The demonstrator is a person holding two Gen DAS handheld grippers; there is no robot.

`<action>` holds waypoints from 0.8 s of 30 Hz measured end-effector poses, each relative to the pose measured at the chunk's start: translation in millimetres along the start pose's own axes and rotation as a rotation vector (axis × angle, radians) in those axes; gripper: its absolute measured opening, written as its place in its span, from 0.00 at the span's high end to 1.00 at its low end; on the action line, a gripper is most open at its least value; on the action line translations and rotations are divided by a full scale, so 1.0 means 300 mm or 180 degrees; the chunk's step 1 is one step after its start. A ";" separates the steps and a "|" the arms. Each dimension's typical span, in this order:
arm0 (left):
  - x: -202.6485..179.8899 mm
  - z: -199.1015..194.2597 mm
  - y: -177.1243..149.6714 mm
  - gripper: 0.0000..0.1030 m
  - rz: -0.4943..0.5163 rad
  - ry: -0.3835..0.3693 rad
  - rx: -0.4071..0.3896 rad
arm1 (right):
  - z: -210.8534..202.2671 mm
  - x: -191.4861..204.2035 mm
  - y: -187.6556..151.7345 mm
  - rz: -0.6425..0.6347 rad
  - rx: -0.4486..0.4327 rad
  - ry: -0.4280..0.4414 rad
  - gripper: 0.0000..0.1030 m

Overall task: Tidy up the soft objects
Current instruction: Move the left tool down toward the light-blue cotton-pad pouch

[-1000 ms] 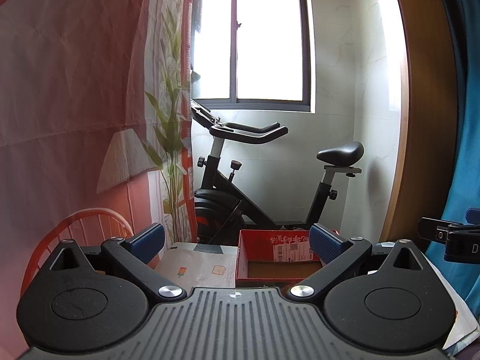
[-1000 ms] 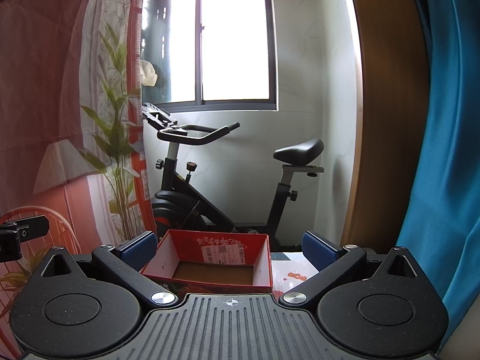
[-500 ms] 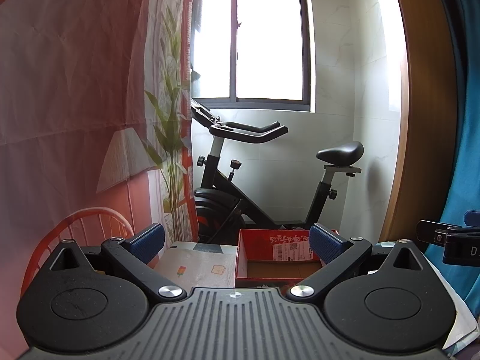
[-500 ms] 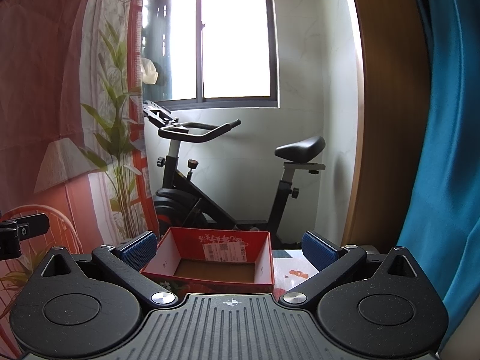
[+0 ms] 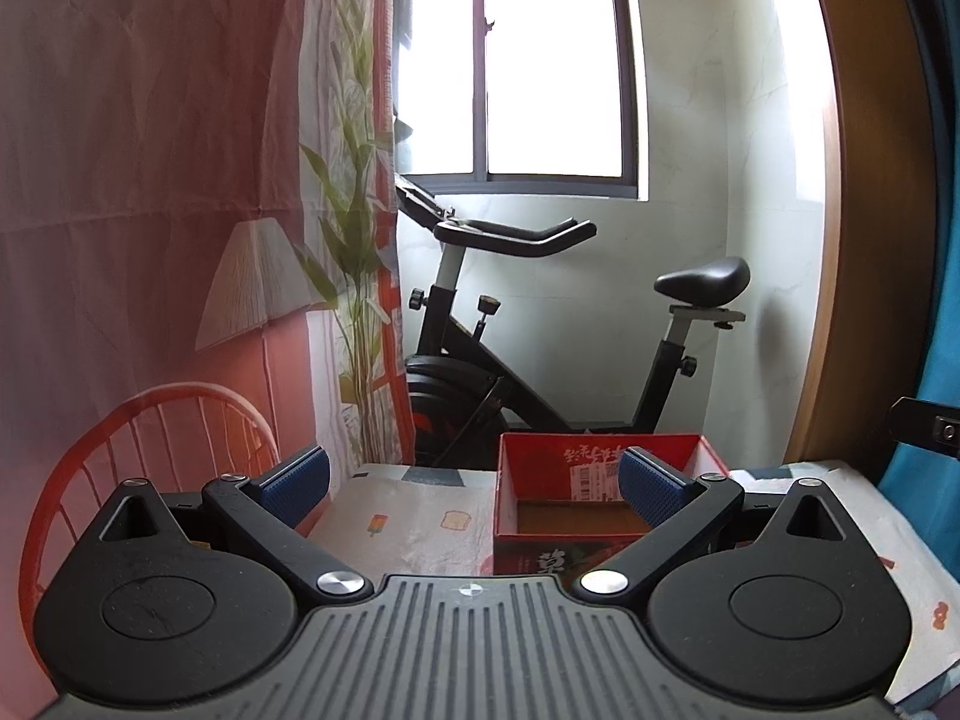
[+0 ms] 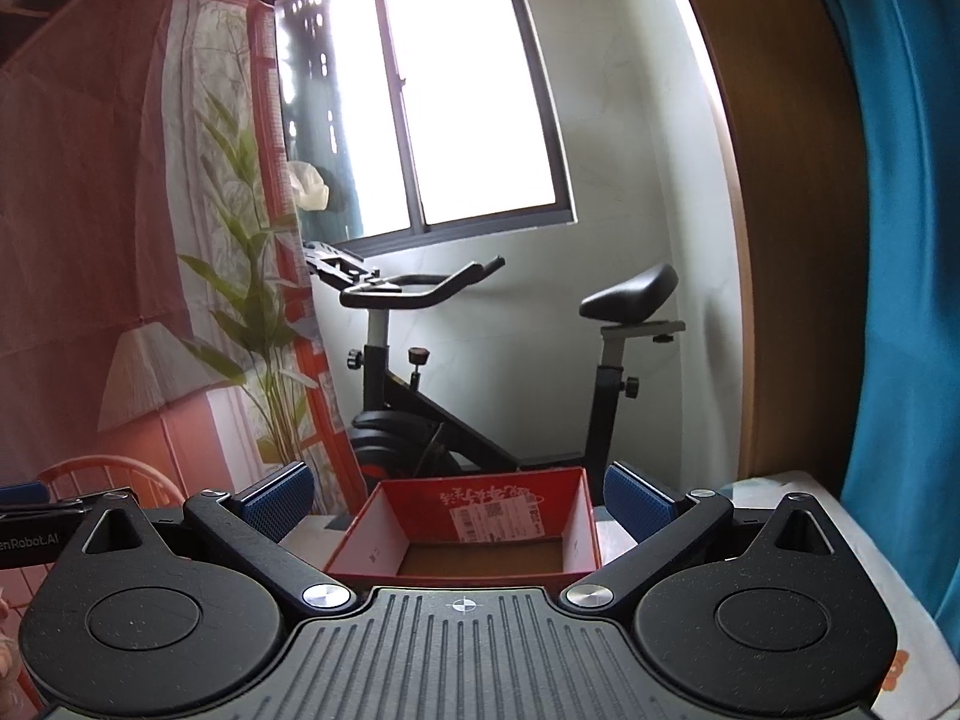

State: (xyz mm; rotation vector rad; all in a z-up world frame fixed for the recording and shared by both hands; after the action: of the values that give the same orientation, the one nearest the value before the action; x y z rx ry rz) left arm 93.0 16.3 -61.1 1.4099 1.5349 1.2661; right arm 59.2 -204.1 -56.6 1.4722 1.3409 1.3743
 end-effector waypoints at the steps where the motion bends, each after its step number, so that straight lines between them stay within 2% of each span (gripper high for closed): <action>1: 0.002 0.021 -0.016 0.00 0.0000 0.0002 0.0024 | 0.018 -0.015 -0.018 0.0040 0.0033 0.0002 0.00; 5: 0.006 0.112 -0.083 0.00 -0.0076 -0.0097 0.0164 | 0.083 -0.063 -0.101 0.0054 0.0045 -0.0033 0.00; 9: -0.002 0.203 -0.170 0.00 -0.0065 -0.0140 0.0406 | 0.165 -0.091 -0.200 -0.0009 0.0256 -0.0140 0.00; 13: -0.016 0.277 -0.264 0.00 0.0032 -0.0185 0.0568 | 0.235 -0.110 -0.301 -0.0008 0.0527 -0.0129 0.00; 16: -0.022 0.310 -0.329 0.00 -0.0049 -0.0365 0.0594 | 0.272 -0.120 -0.380 -0.0072 0.0822 -0.0163 0.00; 18: -0.026 0.332 -0.372 0.00 -0.0101 -0.0482 0.0676 | 0.283 -0.116 -0.424 -0.0159 0.0880 -0.0156 0.00; 24: -0.050 0.356 -0.472 0.01 0.0012 -0.0501 0.0794 | 0.281 -0.145 -0.531 -0.0174 0.0994 -0.0083 0.00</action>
State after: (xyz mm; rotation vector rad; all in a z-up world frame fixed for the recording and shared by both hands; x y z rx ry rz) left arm 152.2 32.4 -228.1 1.6281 1.6230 0.9650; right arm 111.3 -199.8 -234.6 1.6337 1.6220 1.1442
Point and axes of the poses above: each gripper's, at about its wrist camera, not at the fingertips, and z roughly the way its jaws point, x to its left, y to its top, the point moved 6 cm from there along z, roughly the way its jaws point, and after that the axes turned 11 degrees about y, right-handed, at the moved point
